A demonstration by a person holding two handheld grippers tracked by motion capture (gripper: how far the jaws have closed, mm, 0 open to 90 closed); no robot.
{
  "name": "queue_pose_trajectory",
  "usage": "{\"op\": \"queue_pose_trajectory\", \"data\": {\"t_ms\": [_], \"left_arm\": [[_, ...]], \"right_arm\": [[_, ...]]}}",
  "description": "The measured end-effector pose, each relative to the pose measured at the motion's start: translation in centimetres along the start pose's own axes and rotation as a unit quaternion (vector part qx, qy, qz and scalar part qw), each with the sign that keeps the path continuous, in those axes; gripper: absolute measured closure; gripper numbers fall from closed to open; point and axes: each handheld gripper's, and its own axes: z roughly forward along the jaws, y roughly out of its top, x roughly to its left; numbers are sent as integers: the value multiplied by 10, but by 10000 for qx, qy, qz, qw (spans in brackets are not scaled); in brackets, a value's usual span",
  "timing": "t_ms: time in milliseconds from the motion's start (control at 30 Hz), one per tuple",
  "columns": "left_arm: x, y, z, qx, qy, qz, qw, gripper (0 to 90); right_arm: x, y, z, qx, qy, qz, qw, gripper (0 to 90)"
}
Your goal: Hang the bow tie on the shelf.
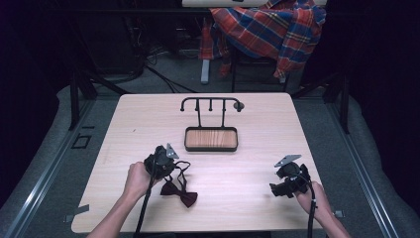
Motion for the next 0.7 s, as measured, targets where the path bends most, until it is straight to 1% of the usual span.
{"op": "queue_pose_trajectory", "data": {"t_ms": [33, 67, 133, 200, 333, 367, 400, 433, 467, 533, 567, 700], "left_arm": [[1, 0, -2, -41, 45, -15, 10000, 892], [1, 0, -3, -66, 32, -30, 10000, 892], [2, 0, -6, -163, 125, -44, 9998, 892], [3, 0, -11, -261, 145, -66, 9995, 893], [2, 1, -18, -377, 178, -99, 9991, 892], [2, 1, -20, -386, 176, -90, 9991, 892], [1, 1, -22, -410, 228, -80, 9989, 893], [1, 1, -23, -405, 219, -51, 9989, 892], [0, 1, -25, -450, 257, -46, 9986, 892], [-1, 1, -28, -460, 290, -19, 9985, 892], [-1, 1, -29, -503, 348, -13, 9981, 892], [0, 1, -36, -611, 434, -11, 9972, 894]], "right_arm": [[0, 0, 0, -4, -7, -1, 10000, 151], [0, 0, 0, 3, 7, -16, 10000, 151], [0, 0, 0, -2, -12, -11, 10000, 151], [-1, 0, 0, 27, 3, -22, 10000, 151], [-1, 0, 0, 56, -8, -41, 10000, 151], [-1, -1, 0, 35, -13, -33, 10000, 151], [0, -1, 1, 32, 0, -31, 10000, 151], [0, -1, 1, 17, 2, -22, 10000, 151], [0, -1, 1, 12, -9, -33, 10000, 151], [0, 0, 1, 55, -7, -67, 10000, 151], [0, 0, 1, 47, -2, -62, 10000, 151], [0, 0, 0, 8, -60, -60, 10000, 151]]}}
